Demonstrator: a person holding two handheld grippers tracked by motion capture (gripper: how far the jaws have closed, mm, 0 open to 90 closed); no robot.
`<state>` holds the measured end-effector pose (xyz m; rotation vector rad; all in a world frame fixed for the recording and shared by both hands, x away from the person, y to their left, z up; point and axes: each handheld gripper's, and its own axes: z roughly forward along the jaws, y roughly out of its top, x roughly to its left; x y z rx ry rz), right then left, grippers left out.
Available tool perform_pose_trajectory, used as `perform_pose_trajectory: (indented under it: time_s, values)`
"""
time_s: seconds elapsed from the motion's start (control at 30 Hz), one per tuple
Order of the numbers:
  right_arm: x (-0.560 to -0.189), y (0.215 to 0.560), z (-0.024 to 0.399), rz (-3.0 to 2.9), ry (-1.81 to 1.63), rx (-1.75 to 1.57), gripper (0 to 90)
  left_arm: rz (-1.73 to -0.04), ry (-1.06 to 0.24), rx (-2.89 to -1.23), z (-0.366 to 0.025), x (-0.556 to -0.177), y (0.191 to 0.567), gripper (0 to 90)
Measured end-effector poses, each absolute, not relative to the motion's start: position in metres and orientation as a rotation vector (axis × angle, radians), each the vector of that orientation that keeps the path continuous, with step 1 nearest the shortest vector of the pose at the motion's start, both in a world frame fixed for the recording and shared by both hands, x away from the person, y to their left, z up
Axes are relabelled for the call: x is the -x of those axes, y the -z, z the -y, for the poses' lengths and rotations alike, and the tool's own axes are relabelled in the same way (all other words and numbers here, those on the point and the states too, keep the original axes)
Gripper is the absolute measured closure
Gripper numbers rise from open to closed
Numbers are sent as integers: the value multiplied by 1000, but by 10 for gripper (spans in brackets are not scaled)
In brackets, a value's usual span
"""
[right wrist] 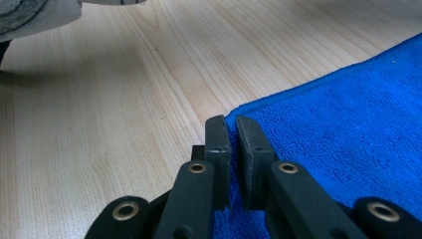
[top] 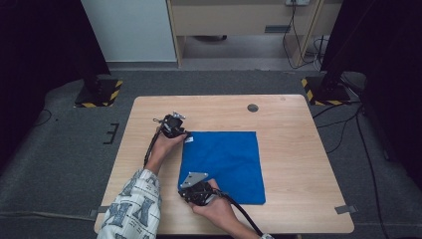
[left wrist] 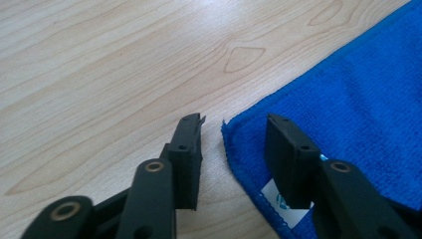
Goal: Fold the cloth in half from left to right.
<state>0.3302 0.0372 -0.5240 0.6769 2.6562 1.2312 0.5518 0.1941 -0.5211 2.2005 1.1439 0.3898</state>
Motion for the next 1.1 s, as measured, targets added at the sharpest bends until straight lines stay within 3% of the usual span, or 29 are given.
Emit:
perform_pose_trajectory:
  time_s: [0.37, 1.1]
  values:
    - [-329, 523, -39, -2641, -1233, -685, 853, -1155, -383, -2150, -192, -550, 517, 888]
    - [-319, 498, -36, -2523, -1290, -683, 869, -1117, -403, -2085, -199, -539, 471, 899]
